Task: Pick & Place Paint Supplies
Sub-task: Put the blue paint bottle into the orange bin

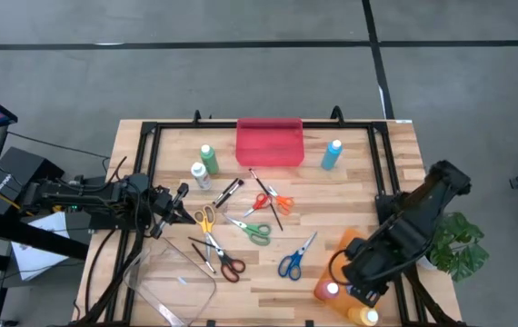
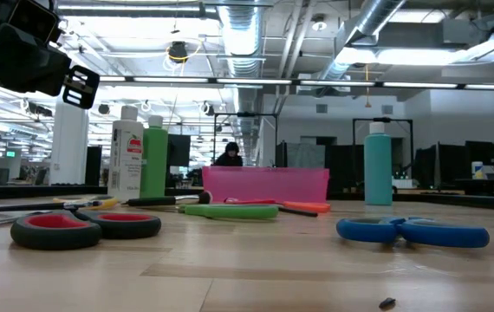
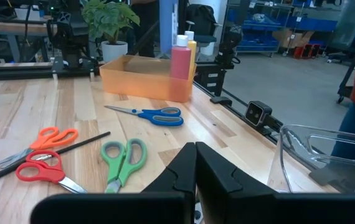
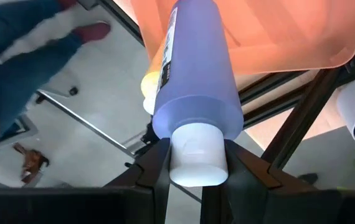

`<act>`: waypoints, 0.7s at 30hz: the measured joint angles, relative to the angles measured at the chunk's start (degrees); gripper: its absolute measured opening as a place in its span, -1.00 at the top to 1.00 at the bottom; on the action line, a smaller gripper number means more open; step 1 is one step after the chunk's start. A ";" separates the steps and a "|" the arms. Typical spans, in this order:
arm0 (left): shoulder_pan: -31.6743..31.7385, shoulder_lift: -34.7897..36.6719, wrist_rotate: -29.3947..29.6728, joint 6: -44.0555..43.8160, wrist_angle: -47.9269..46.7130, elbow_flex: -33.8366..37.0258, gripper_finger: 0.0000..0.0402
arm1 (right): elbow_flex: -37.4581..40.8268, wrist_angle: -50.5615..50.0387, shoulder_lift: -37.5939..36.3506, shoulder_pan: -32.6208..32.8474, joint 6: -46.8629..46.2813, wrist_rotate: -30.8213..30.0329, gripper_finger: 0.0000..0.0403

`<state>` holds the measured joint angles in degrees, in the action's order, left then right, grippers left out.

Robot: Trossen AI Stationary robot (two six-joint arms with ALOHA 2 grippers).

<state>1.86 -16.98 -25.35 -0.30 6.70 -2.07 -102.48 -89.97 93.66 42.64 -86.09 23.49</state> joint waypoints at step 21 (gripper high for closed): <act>0.00 -0.02 -0.01 0.00 0.00 0.00 1.00 | 0.04 0.02 10.78 -3.07 13.10 3.49 0.43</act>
<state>1.86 -16.99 -25.35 -0.30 6.70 -2.07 -102.43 -89.95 104.44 39.57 -73.00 26.98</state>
